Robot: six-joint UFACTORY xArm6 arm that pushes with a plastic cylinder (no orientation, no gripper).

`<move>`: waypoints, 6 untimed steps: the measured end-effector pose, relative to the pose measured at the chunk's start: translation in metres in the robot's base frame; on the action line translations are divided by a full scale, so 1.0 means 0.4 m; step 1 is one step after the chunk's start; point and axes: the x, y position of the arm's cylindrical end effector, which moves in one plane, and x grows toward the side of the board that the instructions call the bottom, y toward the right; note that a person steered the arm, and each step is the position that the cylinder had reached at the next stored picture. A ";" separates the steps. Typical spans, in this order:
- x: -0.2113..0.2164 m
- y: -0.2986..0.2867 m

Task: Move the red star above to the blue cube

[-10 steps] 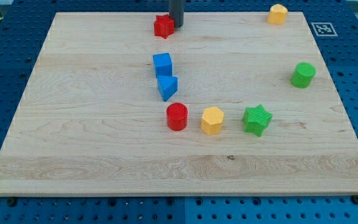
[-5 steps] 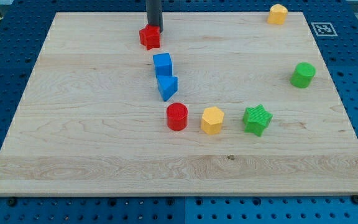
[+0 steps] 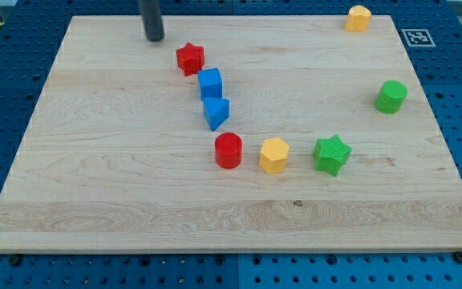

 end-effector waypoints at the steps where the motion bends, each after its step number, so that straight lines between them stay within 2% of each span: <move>1: 0.098 0.004; 3: 0.116 0.057; 5: 0.116 0.221; 6: 0.123 0.198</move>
